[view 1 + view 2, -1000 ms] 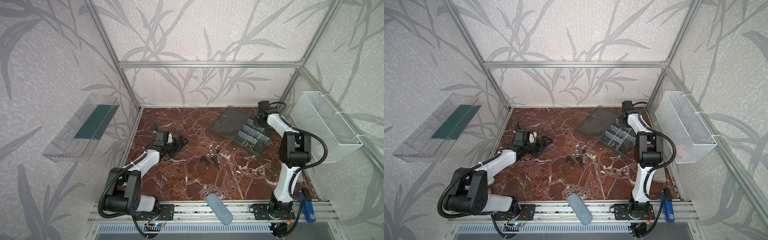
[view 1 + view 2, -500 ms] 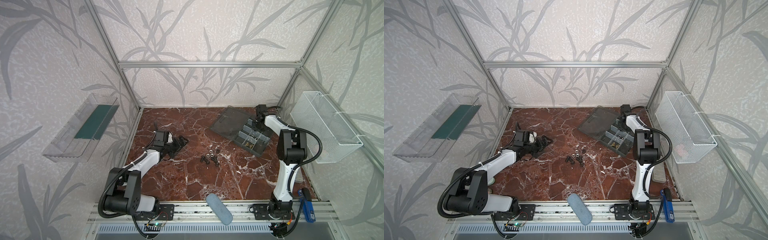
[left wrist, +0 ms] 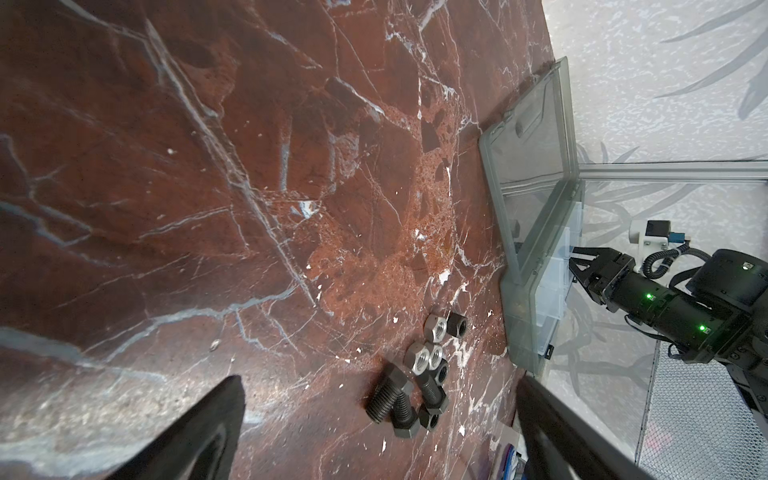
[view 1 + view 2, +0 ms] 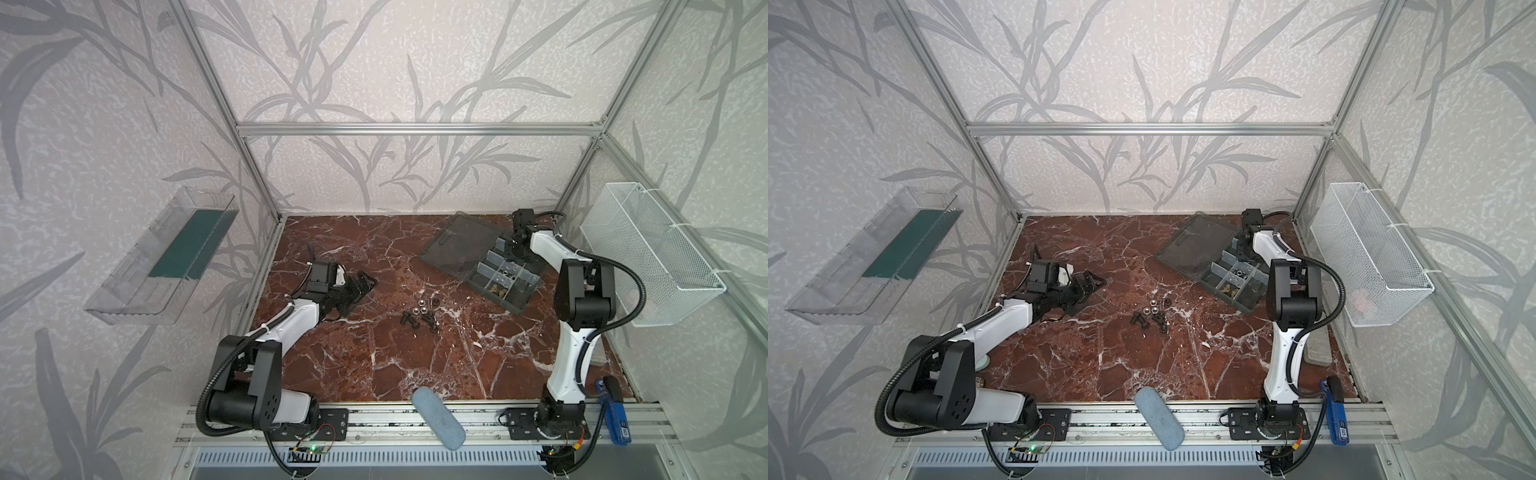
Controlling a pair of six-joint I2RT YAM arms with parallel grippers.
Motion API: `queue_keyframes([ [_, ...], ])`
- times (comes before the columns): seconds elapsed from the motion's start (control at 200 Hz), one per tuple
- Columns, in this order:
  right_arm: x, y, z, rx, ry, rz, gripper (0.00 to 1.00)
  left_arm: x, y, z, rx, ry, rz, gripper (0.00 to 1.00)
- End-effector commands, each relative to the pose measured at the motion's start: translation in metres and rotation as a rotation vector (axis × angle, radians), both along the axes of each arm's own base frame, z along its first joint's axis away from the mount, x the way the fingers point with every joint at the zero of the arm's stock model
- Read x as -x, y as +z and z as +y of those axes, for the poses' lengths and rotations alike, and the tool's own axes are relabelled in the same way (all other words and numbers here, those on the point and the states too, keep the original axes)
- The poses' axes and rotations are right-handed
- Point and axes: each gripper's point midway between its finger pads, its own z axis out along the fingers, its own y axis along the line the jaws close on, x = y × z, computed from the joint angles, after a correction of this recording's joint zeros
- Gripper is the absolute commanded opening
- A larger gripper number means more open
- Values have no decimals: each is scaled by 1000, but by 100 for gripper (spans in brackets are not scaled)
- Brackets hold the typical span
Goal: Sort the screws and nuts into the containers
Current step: 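Move the right gripper back to the pile and lower it around a black hex nut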
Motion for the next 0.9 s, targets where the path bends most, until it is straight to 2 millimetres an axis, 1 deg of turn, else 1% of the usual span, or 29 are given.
queue_keyframes([
  [0.0,24,-6,6,-40,18,70,47,0,0,0,-2,-8,-5,99],
  [0.275,52,-12,20,-109,37,101,43,0,-3,0,1,-8,0,100],
  [0.39,67,-17,26,-116,41,136,40,0,-4,-1,6,-10,-2,99],
  [0.485,77,-15,34,-120,54,139,39,-1,-5,-1,9,-10,-2,99],
  [0.55,80,-11,42,-123,68,129,38,-1,-5,-2,11,-12,-1,100],
  [0.67,76,9,45,-130,70,82,41,0,-5,-2,14,-15,-3,99],
  [0.755,65,31,46,-126,85,20,44,1,-3,-2,13,-15,-5,100],
  [0.895,47,72,56,-139,151,-68,48,2,-1,-1,8,-12,-11,99],
])
